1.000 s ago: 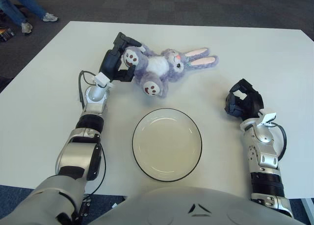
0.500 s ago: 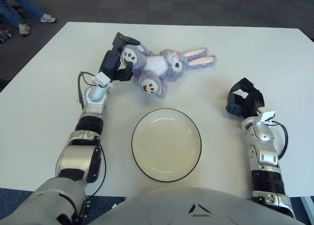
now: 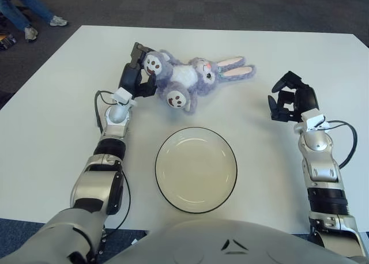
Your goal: Put the doll into the plate.
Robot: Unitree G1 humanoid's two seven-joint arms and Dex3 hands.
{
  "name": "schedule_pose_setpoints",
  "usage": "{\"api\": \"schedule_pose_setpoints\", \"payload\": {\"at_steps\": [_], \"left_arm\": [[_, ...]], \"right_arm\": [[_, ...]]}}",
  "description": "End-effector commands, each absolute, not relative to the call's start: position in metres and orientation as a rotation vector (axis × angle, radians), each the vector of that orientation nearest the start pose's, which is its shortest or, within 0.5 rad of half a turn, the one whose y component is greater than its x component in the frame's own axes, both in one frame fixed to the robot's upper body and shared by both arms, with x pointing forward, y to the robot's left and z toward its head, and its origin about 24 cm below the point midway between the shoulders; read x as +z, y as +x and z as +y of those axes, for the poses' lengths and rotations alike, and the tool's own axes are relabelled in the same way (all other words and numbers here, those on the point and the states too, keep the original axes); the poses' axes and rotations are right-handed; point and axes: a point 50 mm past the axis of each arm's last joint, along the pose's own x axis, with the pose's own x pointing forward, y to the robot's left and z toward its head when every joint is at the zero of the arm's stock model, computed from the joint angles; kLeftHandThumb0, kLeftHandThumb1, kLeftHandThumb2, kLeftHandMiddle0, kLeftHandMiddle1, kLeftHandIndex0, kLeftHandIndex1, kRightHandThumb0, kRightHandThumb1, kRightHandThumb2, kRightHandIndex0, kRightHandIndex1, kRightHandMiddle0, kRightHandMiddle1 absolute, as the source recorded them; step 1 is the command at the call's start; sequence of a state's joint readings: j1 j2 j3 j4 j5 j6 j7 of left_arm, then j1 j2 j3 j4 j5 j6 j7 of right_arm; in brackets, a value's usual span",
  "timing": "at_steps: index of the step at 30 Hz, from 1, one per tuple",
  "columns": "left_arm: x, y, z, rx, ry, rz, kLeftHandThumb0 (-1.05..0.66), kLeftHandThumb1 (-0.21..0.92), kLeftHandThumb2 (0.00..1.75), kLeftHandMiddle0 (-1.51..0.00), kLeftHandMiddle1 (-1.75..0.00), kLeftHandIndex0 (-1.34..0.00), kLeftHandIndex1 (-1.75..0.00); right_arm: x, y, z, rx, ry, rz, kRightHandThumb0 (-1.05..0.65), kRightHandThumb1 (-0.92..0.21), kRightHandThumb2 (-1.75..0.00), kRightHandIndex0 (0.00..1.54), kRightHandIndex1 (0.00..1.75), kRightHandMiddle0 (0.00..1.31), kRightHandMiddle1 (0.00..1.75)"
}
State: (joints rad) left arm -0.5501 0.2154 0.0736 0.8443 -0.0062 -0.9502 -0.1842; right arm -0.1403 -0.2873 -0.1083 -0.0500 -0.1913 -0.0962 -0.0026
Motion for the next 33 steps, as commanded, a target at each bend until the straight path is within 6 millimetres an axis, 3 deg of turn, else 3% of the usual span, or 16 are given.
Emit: {"api": "schedule_pose_setpoints", "payload": {"at_steps": [1,8,16,19,27,29,33], "left_arm": [[0.098,0.326,0.174,-0.207,0.224,-0.616,-0.41,0.92,0.56,-0.30,-1.68,-0.16,-1.75],[0.095,0.330,0.169,-0.222,0.208,-0.590,-0.36,0.92,0.52,-0.31,-1.64,-0.19,-1.75],[0.093,0.332,0.164,-0.247,0.182,-0.558,-0.35,0.92,0.52,-0.48,-1.73,-0.20,-1.75],[0.093,0.333,0.161,-0.261,0.174,-0.557,-0.12,0.73,0.80,-0.34,-1.74,-0.24,-1.75],[0.092,0.335,0.158,-0.328,0.165,-0.536,-0.01,0.66,0.91,-0.27,-1.75,-0.25,-1.75],[0.092,0.335,0.158,-0.337,0.158,-0.533,-0.01,0.62,0.96,-0.29,-1.75,-0.27,-1.75],[0.093,0.336,0.157,-0.348,0.146,-0.530,-0.01,0.44,1.16,-0.52,-1.75,-0.34,-1.68]], "right_arm": [[0.123,0.284,-0.206,-0.055,-0.546,-0.328,-0.43,-0.47,-1.13,0.95,1.75,0.49,1.75],[0.134,0.287,-0.201,-0.012,-0.607,-0.376,-0.43,-0.48,-1.11,0.96,1.75,0.49,1.75],[0.142,0.289,-0.200,0.012,-0.633,-0.404,-0.43,-0.47,-1.12,1.01,1.75,0.49,1.75],[0.144,0.289,-0.200,0.022,-0.634,-0.406,-0.43,-0.49,-1.10,1.03,1.75,0.48,1.75],[0.148,0.289,-0.199,0.034,-0.622,-0.399,-0.42,-0.50,-1.08,1.06,1.75,0.47,1.75],[0.148,0.289,-0.198,0.034,-0.616,-0.399,-0.42,-0.50,-1.08,1.07,1.75,0.47,1.75],[0.149,0.288,-0.198,0.030,-0.615,-0.397,-0.42,-0.50,-1.08,1.08,1.75,0.47,1.75]]}}
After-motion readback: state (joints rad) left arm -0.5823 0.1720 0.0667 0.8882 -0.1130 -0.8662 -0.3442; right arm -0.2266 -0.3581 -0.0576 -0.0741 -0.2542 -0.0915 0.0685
